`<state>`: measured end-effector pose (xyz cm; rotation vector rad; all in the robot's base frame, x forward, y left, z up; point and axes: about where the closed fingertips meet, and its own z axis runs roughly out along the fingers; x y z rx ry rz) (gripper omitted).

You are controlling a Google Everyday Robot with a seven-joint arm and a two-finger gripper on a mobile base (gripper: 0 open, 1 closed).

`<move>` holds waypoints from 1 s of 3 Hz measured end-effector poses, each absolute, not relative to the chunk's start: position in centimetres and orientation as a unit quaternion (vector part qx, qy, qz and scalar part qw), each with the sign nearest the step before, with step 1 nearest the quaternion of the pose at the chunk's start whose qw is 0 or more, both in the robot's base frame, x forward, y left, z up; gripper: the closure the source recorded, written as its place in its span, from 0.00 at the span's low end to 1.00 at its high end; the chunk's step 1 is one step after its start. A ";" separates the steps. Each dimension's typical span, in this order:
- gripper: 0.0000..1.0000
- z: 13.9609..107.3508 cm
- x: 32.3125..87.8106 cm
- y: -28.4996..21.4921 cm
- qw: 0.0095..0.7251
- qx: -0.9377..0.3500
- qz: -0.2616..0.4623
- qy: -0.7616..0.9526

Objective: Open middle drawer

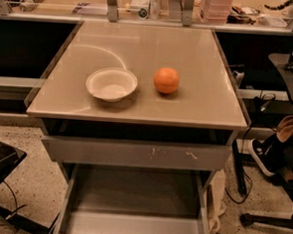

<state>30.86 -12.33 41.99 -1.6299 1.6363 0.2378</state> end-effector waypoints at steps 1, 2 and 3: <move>0.82 42.0 30.9 -12.3 0.399 -0.644 0.094 0.646; 0.58 42.0 30.9 -12.3 0.399 -0.644 0.094 0.646; 0.35 42.0 30.9 -12.3 0.399 -0.644 0.094 0.646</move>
Offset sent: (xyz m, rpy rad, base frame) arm 0.0000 0.0000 0.0000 0.0000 0.0000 0.0000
